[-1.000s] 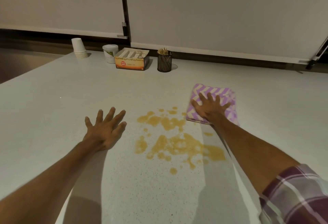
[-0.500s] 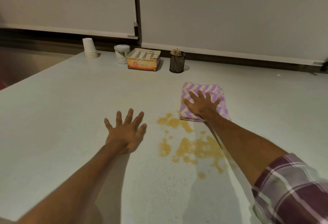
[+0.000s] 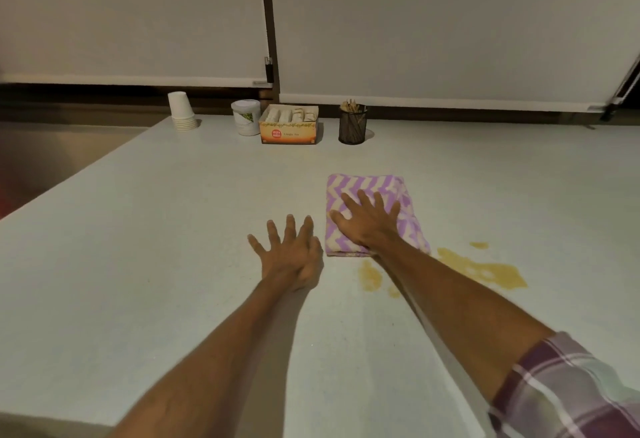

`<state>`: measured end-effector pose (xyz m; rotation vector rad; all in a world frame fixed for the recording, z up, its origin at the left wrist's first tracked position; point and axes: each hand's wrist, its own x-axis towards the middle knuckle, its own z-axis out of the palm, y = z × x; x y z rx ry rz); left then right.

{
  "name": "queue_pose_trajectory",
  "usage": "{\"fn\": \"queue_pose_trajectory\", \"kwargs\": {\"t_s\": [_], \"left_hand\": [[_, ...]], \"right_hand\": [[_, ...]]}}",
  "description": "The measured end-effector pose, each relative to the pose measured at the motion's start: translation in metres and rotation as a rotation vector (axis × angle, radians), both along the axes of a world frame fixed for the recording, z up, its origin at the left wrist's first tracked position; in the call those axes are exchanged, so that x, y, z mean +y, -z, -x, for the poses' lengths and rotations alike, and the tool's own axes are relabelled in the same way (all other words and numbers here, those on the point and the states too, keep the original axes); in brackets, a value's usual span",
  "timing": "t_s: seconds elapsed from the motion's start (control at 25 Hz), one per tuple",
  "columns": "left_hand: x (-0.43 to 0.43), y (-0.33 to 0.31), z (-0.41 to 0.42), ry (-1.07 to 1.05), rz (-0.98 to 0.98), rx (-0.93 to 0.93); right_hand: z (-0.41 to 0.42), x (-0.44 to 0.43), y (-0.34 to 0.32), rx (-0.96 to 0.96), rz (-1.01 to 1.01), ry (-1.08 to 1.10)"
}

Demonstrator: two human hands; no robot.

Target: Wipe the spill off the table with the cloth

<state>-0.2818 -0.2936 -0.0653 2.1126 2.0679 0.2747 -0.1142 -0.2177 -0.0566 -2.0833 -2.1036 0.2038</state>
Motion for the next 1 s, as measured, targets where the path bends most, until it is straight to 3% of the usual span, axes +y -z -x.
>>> {"fn": "queue_pose_trajectory", "kwargs": {"t_s": [0.28,0.6,0.76,1.0], "left_hand": [[-0.017,-0.001,0.038,0.106,-0.031,0.018],[-0.027,-0.003,0.038,0.14,-0.056,-0.051],[-0.033,-0.004,0.036,0.159,-0.057,-0.018],[-0.035,-0.006,0.033,0.181,-0.062,-0.003]], "right_hand": [[0.033,-0.1,0.018,0.034,-0.086,-0.056],[0.061,-0.137,0.003,0.007,-0.021,-0.032],[0.015,-0.192,0.02,0.007,-0.072,-0.06],[0.026,-0.197,-0.002,-0.019,0.058,0.015]]}}
